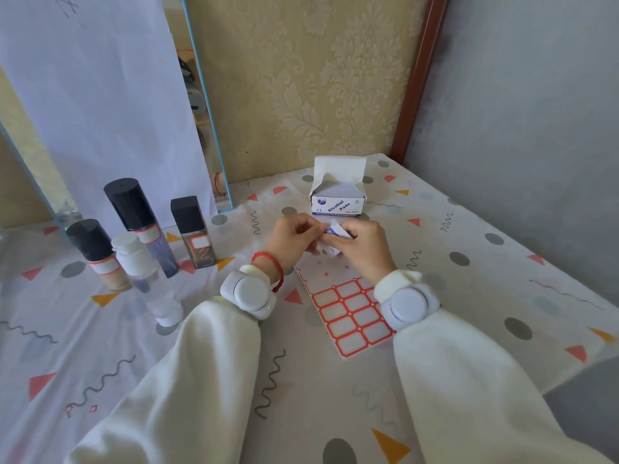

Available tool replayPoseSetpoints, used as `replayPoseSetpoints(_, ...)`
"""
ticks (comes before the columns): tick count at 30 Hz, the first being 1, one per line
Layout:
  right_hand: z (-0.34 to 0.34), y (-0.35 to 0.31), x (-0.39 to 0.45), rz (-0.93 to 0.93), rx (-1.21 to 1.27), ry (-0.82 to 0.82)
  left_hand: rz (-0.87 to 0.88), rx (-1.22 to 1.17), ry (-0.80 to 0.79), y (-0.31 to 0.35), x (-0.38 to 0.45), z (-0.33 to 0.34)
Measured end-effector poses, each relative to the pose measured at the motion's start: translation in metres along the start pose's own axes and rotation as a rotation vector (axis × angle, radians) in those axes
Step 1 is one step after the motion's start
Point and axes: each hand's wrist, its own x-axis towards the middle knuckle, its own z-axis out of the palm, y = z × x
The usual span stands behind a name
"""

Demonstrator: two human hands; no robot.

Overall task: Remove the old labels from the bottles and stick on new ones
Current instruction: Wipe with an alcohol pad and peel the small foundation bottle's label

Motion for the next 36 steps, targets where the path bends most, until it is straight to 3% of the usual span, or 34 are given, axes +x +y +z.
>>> replayPoseSetpoints(7,0.009,-0.005,-0.005,-0.106,-0.061,-0.032,-0.011,0.08,0.065,0.0,0.001,0.001)
replayPoseSetpoints(11,0.012,-0.007,-0.006,-0.129,-0.053,-0.038,-0.062,-0.004,0.099,-0.003,0.004,-0.001)
replayPoseSetpoints(17,0.004,-0.001,0.001,0.028,0.041,0.101,0.0,-0.011,0.121,-0.004,0.005,0.003)
replayPoseSetpoints(22,0.004,0.002,0.003,0.091,0.114,0.122,0.076,-0.054,0.083,-0.002,0.002,0.001)
replayPoseSetpoints(36,0.003,0.006,0.004,0.146,0.107,0.069,0.087,-0.124,0.081,0.005,-0.004,0.001)
